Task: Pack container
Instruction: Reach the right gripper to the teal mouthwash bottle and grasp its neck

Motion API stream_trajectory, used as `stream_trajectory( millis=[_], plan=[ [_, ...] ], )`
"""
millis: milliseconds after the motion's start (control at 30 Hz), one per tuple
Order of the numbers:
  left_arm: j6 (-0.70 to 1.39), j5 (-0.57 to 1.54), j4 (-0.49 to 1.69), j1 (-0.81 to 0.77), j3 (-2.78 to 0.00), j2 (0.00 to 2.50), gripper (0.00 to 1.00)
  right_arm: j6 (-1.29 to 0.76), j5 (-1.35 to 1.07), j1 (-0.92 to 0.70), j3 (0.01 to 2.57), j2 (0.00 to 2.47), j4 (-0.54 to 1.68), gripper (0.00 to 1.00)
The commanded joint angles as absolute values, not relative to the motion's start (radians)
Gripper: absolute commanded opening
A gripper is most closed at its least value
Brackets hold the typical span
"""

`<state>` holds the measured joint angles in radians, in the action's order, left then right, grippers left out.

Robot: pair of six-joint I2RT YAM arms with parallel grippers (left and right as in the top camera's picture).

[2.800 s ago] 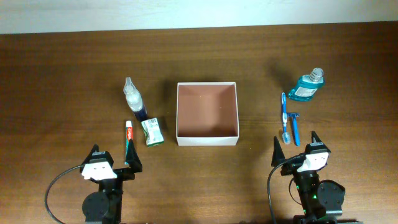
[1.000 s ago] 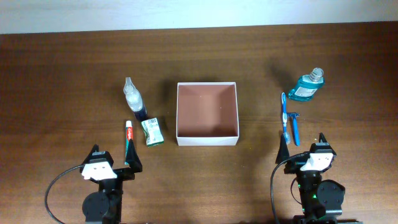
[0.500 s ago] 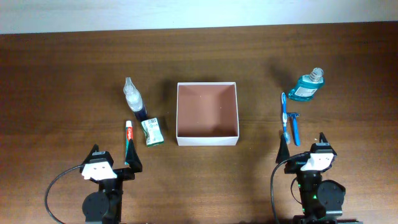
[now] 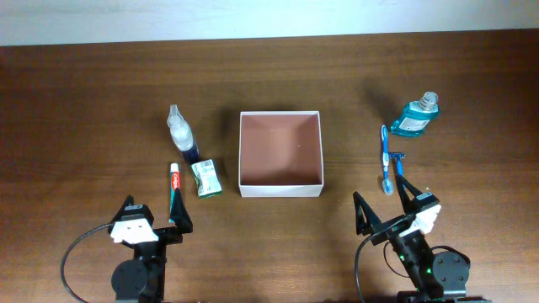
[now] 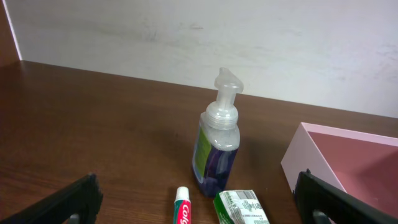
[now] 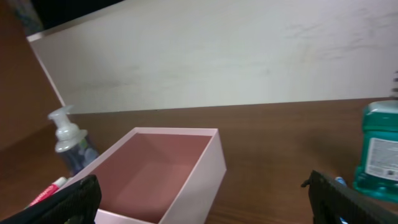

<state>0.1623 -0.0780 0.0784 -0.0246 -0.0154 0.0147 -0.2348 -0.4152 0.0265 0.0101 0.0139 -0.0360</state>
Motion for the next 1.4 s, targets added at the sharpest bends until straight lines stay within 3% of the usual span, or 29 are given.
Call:
stream_trajectory(
  millis=[0,167,400,600,933,1100,1367],
  plan=[
    [0.164,-0.067,0.076,-0.017,-0.009,0.014,0.99,-0.248,-0.437,0.027,0.052,0.008,-0.04,0.99],
    [0.164,-0.067,0.076,-0.017,-0.009,0.014,0.99,-0.207,-0.305,0.027,0.233,0.096,0.055,0.99],
    [0.164,-0.067,0.077,-0.017,-0.009,0.014,0.99,-0.048,-0.002,0.027,0.78,0.547,0.471,0.99],
    [0.164,-0.067,0.076,-0.017,-0.009,0.014,1.0,-0.048,0.036,0.027,1.087,0.938,0.631,0.99],
    [0.164,-0.067,0.077,-0.017,-0.009,0.014,0.99,0.023,0.183,0.028,1.125,1.304,0.429,0.99],
    [0.164,-0.067,0.076,-0.017,-0.009,0.014,1.0,0.109,0.302,0.028,1.125,1.349,0.378,0.99],
    [0.164,-0.067,0.076,-0.017,-0.009,0.014,1.0,0.096,0.268,0.066,1.124,1.395,0.347,1.0]
  ],
)
